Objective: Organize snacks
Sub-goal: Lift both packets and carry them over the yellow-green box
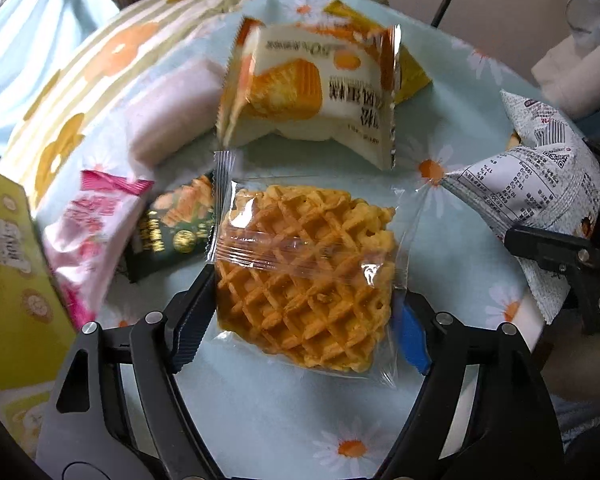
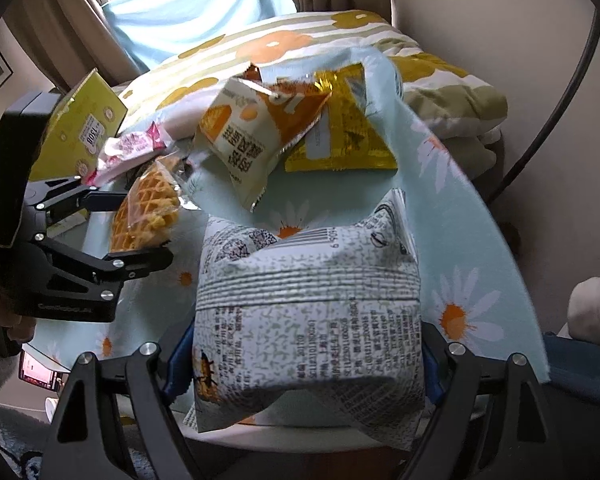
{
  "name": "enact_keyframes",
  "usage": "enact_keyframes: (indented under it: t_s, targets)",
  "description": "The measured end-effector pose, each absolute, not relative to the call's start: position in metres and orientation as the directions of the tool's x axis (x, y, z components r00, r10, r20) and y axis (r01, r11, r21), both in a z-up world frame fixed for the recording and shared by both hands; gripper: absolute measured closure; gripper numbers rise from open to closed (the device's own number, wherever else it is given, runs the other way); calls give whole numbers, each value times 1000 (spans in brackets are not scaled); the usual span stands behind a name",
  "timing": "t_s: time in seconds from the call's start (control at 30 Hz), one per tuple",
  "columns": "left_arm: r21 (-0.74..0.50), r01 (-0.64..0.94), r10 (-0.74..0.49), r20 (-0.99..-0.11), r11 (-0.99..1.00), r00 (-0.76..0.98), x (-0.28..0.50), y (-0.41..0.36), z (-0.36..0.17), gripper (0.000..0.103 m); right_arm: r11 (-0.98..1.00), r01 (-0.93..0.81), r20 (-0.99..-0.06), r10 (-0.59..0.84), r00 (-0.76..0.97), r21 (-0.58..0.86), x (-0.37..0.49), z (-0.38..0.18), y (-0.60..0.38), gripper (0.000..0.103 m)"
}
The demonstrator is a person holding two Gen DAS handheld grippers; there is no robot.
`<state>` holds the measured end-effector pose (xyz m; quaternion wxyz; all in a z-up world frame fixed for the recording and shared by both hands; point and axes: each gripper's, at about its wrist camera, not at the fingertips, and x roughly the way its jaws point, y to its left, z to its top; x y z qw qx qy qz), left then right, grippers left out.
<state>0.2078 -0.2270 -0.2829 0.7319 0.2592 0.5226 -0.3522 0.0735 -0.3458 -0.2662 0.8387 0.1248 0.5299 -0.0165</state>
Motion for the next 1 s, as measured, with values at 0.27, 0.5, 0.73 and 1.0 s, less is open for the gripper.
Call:
enact_keyframes:
  t_s: [0.27,0.5,0.73,1.0]
  targets:
    - [22,736,-324,-889,676,324,208,-201,-209,27,979,132,-865,70,497,155,77,-214,-344,20]
    - [16,654,-363,-822,757,440,212,-155,-145,27,986,68,-825,90,558,154,106,-162,-327,20]
    - [12,542,-329,-783,841,528,230,-84,-103,27,985,-33,-788,153,597,167,153,-123,-273,20]
    - [-17,407,-271,-773,913,574,279,25,-84,27,973,-159,-757,229,611,166,215,-97,-175,20]
